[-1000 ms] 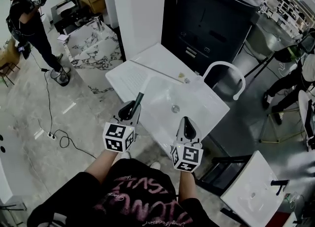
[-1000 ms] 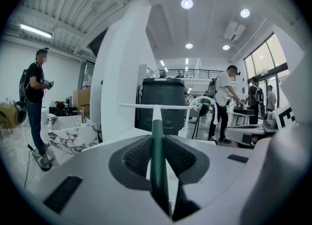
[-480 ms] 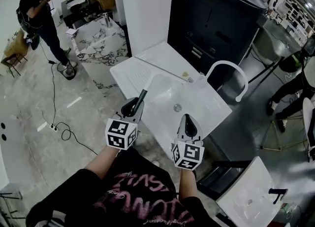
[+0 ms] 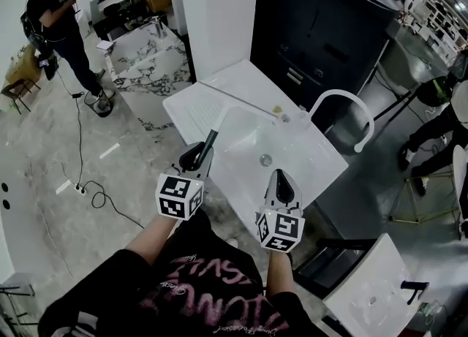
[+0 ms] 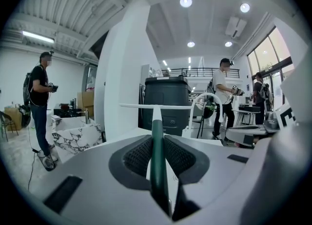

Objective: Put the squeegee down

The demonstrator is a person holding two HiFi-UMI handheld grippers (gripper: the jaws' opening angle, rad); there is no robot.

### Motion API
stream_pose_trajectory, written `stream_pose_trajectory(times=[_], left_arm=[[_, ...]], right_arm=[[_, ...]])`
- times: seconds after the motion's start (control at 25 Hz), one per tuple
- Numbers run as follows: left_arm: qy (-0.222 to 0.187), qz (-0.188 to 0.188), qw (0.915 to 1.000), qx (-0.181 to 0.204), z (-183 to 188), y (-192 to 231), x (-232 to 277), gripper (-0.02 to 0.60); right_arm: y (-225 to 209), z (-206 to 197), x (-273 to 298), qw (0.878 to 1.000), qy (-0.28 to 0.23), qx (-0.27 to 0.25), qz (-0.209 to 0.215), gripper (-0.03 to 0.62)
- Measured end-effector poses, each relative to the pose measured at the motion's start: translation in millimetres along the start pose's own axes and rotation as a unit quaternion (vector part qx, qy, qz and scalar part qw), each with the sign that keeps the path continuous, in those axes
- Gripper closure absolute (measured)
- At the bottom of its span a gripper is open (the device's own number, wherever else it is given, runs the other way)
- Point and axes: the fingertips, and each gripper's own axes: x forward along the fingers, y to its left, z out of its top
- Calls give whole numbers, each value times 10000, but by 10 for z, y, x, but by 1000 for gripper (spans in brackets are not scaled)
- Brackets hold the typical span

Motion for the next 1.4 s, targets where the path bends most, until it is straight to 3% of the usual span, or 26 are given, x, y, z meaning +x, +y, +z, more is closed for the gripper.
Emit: stream_pose_trajectory(times=[0.6, 1.4], left_arm=[[109, -112, 9998, -102, -51, 367, 364, 497], [559, -605, 9960, -354, -100, 1023, 1512, 497]], right_arm=[[84, -23, 457, 9998, 177, -7, -106, 572], [16, -40, 1620, 9963, 651, 6, -568, 572]])
